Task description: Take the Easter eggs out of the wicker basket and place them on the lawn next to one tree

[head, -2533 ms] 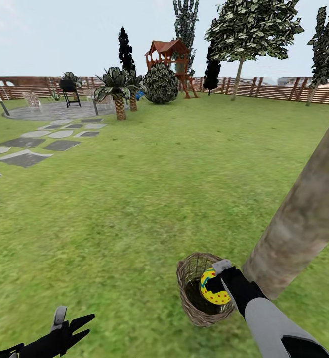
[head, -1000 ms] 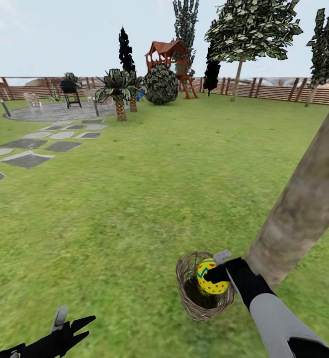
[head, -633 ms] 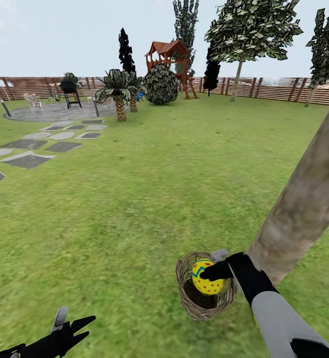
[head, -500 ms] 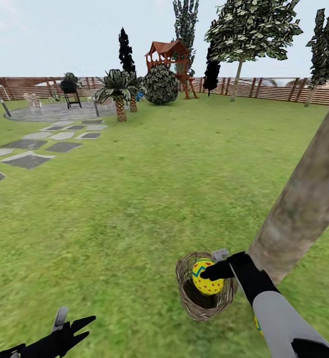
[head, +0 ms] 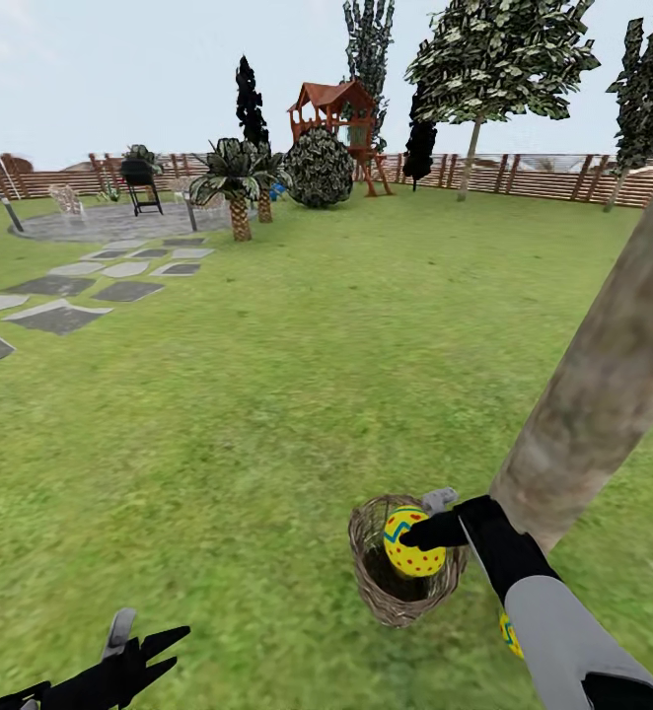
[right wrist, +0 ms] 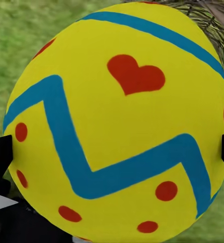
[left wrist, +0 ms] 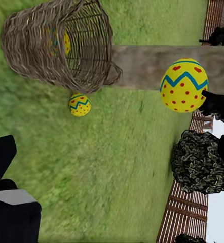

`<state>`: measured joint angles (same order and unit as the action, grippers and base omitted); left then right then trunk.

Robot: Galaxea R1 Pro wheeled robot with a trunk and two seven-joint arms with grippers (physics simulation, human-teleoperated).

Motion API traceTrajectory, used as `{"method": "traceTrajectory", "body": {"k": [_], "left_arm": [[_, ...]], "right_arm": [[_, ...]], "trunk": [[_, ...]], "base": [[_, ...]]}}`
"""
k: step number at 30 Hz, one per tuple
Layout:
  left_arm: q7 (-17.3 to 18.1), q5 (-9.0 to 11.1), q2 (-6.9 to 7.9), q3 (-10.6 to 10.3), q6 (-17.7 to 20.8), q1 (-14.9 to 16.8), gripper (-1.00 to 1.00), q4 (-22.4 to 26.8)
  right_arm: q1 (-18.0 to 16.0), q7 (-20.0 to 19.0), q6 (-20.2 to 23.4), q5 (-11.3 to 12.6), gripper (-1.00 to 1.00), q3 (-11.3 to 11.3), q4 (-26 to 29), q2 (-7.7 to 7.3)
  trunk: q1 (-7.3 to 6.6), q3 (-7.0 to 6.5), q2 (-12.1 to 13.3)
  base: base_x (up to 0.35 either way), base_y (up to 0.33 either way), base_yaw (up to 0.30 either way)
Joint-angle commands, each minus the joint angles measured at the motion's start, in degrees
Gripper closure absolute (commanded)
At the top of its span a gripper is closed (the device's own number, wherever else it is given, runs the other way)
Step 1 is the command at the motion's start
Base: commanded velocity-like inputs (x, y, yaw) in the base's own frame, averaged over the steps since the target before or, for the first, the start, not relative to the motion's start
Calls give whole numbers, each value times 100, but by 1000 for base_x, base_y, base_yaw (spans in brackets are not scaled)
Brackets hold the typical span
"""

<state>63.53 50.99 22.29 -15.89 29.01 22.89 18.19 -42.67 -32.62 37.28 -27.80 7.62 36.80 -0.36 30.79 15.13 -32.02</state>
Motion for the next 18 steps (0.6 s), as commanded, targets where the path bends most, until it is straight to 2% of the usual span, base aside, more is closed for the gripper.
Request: {"method": "traceTrajectory", "body": {"k": [1,5,11,13,15,18], "left_arm": [[7,51,4,-36,52,5,-100,0],[7,51,4,-37,52,5,-100,0],[9,51,4,-36,52,5,-100,4],[9,51,4,-37,52,5,-100,4],[10,51,4,-35,52,5,-100,2],[7,51,4,-37,52,5,-100,4]], "right_arm": [[-4,-51,16,-56,100,23,14,2],[-4,-445,24,-76,100,23,86,-44],[-4,-510,25,-55,100,29,132,-91],[-4,-647,25,-55,100,29,147,-115],[-4,-861,25,-62,100,29,181,-150],[-4,-917,25,-52,100,29,225,-186]], "trunk": [[-20,-9,33],[-108,-81,194],[-240,-189,434],[-284,-225,515],[-328,-261,595],[-394,-314,715]], "base": [[-17,0,0],[-222,0,0],[-22,0,0],[-3,0,0],[-158,0,0],[-191,0,0]]}}
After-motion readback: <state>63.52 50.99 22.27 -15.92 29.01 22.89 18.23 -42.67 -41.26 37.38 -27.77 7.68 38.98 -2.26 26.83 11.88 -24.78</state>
